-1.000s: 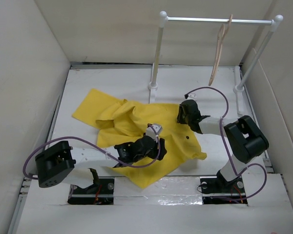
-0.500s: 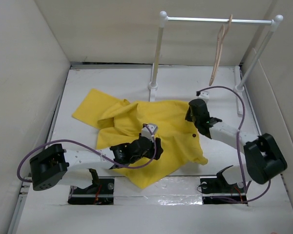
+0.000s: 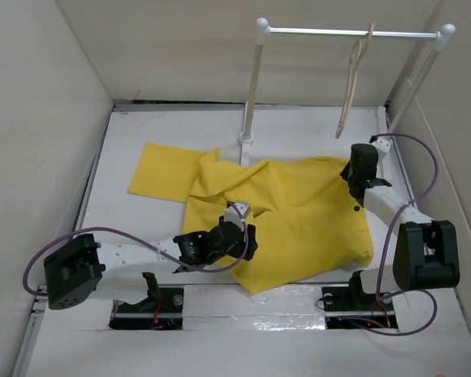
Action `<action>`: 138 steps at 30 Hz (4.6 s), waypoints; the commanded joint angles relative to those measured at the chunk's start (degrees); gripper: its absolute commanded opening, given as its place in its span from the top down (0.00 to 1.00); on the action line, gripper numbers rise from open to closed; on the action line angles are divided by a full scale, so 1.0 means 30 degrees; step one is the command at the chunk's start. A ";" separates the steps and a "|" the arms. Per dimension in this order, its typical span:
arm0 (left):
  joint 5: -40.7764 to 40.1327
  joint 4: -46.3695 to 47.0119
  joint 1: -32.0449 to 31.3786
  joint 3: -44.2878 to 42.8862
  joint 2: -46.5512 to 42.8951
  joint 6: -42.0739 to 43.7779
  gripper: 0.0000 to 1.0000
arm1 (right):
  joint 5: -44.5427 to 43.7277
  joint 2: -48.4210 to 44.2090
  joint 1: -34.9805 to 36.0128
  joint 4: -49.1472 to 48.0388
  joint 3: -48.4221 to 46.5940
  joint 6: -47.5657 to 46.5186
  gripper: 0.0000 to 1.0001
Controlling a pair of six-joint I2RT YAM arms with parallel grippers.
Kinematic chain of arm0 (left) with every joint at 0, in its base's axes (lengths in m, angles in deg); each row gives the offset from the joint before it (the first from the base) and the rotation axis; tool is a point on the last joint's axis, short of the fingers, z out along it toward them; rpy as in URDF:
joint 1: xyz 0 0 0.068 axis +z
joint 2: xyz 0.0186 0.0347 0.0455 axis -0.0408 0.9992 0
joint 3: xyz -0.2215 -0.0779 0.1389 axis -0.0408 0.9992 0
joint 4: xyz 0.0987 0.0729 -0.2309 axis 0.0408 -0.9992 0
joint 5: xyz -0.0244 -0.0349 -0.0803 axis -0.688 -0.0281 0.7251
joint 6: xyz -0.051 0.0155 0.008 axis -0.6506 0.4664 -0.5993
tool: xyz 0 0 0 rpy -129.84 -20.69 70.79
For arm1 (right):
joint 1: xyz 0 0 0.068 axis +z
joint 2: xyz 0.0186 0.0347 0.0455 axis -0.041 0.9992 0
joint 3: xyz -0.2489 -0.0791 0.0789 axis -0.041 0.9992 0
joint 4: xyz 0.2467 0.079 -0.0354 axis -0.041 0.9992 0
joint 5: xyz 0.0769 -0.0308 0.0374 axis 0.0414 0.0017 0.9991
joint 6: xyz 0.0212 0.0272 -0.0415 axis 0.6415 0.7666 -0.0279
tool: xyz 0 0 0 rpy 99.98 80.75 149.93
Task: Place the trousers on the hanger
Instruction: Flatten out the trousers at the center of the board.
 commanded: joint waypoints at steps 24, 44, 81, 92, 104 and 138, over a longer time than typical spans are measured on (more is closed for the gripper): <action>0.1943 0.1003 2.0619 0.0385 -0.5082 -0.6022 0.55 | 0.5760 -0.9022 1.0637 -0.2591 0.3438 -0.5326 1.00; -0.4701 -0.6700 2.3526 -0.7963 0.7608 -0.4887 0.53 | 0.6027 -1.0981 1.2219 -0.3207 0.4840 -0.5063 1.00; 0.0481 -1.0248 2.4961 -2.1852 0.5825 0.0947 1.00 | 0.5206 -1.1129 1.2395 -0.2913 0.4840 -0.4917 0.99; 0.2931 -0.7959 2.9289 -1.8099 0.5352 0.0802 1.00 | 0.4181 -1.1217 1.2395 -0.2971 0.5016 -0.4799 1.00; 0.3003 -0.8520 2.9532 -1.6295 0.3426 -0.1540 1.00 | 0.4386 -1.0747 1.2395 -0.2737 0.4694 -0.4946 0.99; 0.2004 -0.9899 2.9415 -1.6142 0.2632 -0.2277 1.00 | 0.9661 -0.6743 1.4996 -0.4528 0.2065 -0.8923 0.36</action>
